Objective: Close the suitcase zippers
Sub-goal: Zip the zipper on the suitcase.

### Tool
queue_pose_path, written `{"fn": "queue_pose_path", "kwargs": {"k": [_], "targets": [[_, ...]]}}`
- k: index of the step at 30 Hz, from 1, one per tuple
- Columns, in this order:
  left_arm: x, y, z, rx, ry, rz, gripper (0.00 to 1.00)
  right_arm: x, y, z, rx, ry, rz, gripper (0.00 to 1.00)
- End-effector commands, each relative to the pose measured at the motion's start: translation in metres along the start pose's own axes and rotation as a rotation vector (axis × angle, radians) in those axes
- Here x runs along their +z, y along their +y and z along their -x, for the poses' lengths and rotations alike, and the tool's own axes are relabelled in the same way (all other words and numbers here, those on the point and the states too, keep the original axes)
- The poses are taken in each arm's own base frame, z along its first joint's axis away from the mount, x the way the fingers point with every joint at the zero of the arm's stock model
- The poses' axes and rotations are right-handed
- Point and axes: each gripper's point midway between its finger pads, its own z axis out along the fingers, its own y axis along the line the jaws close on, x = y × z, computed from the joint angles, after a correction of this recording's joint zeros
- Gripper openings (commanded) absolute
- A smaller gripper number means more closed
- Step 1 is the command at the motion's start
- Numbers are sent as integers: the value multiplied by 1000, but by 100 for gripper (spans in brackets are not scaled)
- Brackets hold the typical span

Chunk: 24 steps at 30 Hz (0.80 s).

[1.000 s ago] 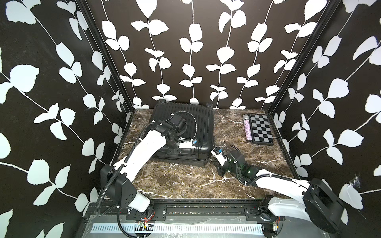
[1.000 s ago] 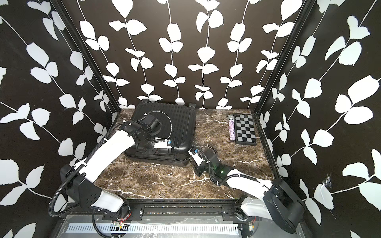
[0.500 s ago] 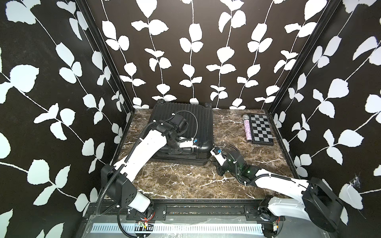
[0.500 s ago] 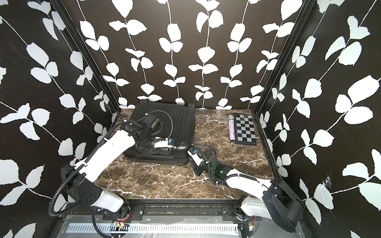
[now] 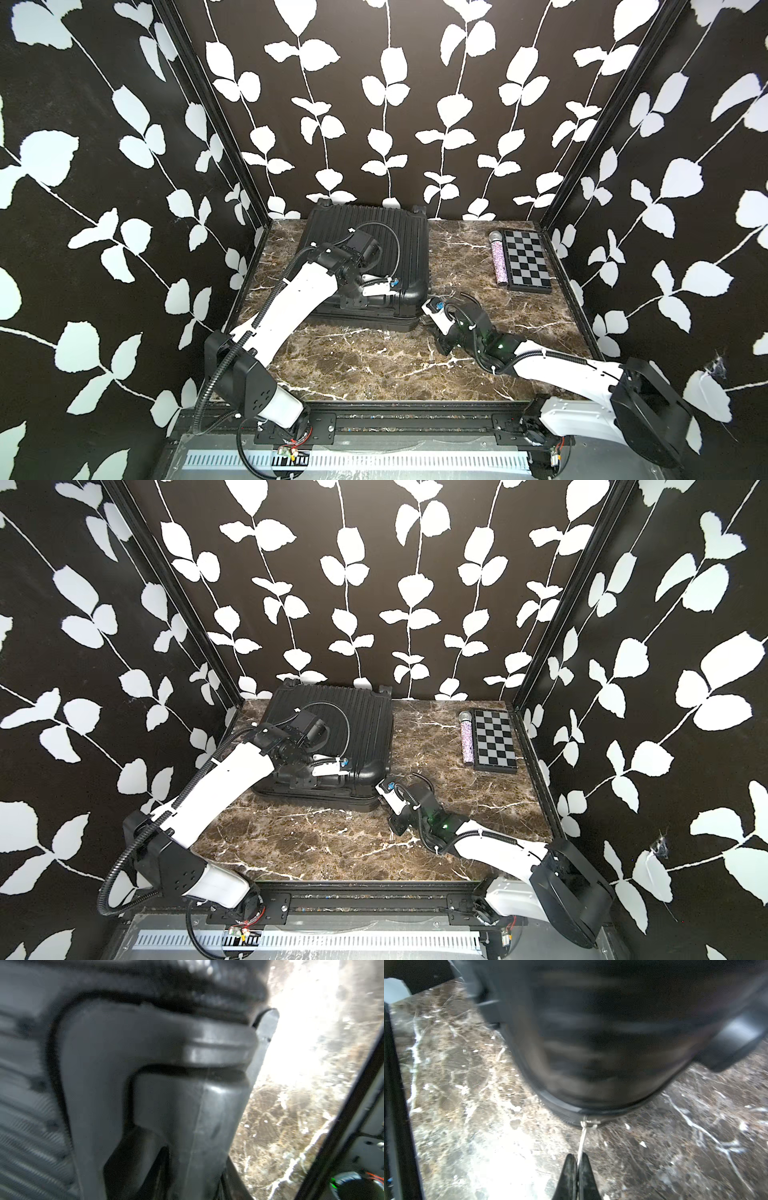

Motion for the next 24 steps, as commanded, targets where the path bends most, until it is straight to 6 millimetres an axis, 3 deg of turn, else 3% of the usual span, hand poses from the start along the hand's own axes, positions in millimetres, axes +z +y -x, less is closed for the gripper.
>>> {"fn": "queue_pose_path", "kwargs": {"k": [1,7,13,20,24], "targets": [[-91,141,21,-374,-217,640,12,-12,61,29,-85,-97,277,0],[-94,131,36,-350,-283,593,13,-6,53,34,-72,-95,229,0],[-81,106,62,-365,-329,507,12,9,23,33,3,-64,61,0],[-63,87,79,-608,-396,386,7,14,-1,31,59,-60,-76,0],[-51,72,100,-707,-468,286,5,18,2,28,57,-54,-55,0]]}}
